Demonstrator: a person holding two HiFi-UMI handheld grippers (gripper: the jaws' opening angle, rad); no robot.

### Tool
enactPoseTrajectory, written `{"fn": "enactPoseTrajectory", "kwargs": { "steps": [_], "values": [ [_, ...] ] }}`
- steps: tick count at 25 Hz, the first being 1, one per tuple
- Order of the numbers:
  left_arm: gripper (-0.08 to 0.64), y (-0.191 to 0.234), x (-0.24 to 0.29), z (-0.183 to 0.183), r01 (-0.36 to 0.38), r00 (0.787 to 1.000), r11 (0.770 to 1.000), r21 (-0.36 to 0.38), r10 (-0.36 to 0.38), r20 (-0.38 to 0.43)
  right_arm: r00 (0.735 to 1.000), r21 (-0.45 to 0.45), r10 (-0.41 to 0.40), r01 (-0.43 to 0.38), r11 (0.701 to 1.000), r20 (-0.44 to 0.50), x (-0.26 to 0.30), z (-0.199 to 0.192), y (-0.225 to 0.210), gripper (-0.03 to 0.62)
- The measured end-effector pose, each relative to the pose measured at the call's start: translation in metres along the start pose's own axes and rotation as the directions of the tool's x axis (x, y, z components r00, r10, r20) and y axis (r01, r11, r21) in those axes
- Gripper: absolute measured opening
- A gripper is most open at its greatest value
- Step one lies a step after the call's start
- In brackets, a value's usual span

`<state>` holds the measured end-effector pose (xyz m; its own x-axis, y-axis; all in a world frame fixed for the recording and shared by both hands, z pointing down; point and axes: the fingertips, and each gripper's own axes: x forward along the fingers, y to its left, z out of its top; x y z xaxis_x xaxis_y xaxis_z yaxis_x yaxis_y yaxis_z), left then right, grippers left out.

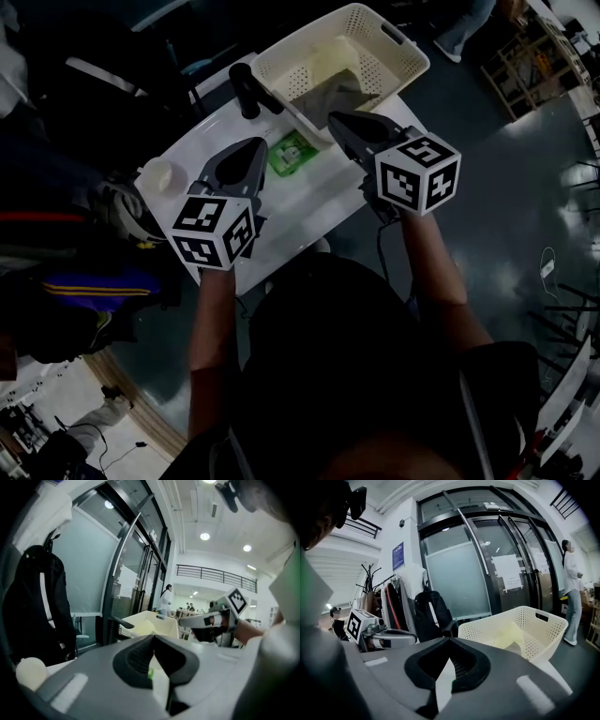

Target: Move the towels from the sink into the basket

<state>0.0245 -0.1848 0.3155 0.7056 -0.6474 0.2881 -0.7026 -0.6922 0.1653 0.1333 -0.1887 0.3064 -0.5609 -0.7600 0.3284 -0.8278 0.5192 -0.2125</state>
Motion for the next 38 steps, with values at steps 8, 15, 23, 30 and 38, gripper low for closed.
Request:
{"fn": "enactPoseTrajectory", "kwargs": {
  "steps": [8, 15, 23, 30, 38],
  "values": [
    [0.008, 0.01, -0.036, -0.017, -0.034, 0.999, 0.999, -0.025, 0.034, -0.008, 0.999, -0.005, 0.043, -0.043, 0.999, -0.01, 0.012, -0.007, 0.036, 0.0],
    [0.008, 0.026, -0.063, -0.034, -0.061, 0.998, 0.997, -0.056, 0.061, -0.015, 0.996, -0.006, 0.077, -0.077, 0.997, -0.034, 0.028, -0.018, 0.066, 0.0],
    [0.008, 0.028, -0.086, -0.06, -0.075, 0.997, 0.993, -0.096, 0.072, -0.033, 0.992, -0.008, 0.11, -0.111, 0.994, -0.066, 0.034, -0.038, 0.101, 0.0],
    [0.008, 0.036, -0.108, -0.085, -0.111, 0.993, 0.986, -0.126, 0.105, -0.057, 0.985, 0.013, 0.139, -0.138, 0.99, -0.101, 0.041, -0.065, 0.127, -0.002],
    [0.008, 0.045, -0.131, -0.108, -0.151, 0.987, 0.977, -0.153, 0.141, -0.077, 0.98, 0.059, 0.162, -0.156, 0.986, -0.117, 0.049, -0.09, 0.147, -0.002]
  ]
}}
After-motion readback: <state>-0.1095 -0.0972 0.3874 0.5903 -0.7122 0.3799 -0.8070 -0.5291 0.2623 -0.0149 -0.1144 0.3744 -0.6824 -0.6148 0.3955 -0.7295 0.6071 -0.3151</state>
